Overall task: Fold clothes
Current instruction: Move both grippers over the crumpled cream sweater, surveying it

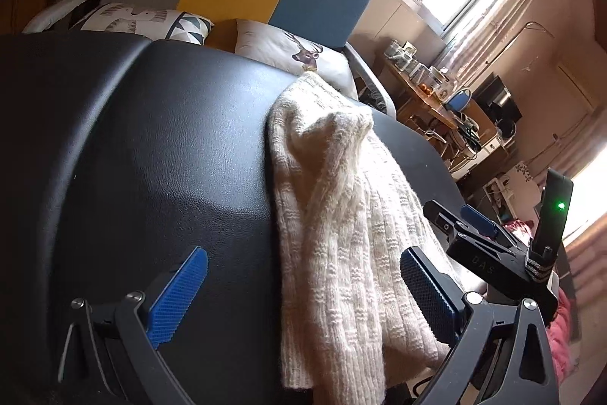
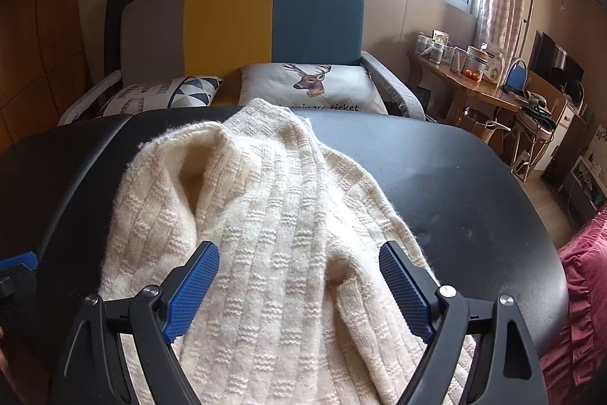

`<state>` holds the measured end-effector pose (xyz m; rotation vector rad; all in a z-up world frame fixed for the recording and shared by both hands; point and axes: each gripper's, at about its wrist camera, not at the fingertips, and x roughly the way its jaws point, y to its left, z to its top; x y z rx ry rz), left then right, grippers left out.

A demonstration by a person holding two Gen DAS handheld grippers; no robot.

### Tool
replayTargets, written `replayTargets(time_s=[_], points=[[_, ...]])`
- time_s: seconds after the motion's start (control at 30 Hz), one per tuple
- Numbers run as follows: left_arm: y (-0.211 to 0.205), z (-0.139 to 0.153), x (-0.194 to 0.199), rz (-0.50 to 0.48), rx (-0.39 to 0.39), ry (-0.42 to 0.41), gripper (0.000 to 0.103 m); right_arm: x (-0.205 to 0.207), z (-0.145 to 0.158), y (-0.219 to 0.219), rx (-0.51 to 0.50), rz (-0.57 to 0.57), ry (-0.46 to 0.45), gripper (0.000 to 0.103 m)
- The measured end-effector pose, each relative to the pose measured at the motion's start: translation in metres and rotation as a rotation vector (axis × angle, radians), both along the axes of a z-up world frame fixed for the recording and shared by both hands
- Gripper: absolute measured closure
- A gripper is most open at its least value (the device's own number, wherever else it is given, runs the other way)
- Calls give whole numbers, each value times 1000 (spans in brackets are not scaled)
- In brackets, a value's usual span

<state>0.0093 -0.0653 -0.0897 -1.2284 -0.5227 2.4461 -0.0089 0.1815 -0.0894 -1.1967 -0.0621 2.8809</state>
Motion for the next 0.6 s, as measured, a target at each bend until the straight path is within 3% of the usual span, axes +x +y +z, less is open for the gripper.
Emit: replayTargets(time_s=[0.17, 0.3, 0.6], points=[[11, 1, 8, -58, -43, 13, 0, 20, -15, 65, -145, -57, -60, 15], [24, -4, 9, -88, -66, 8, 0, 40, -30, 106, -93, -180, -104, 15], [33, -8, 9, -92, -89, -5, 0, 51, -23, 110, 9, -209, -62, 15]])
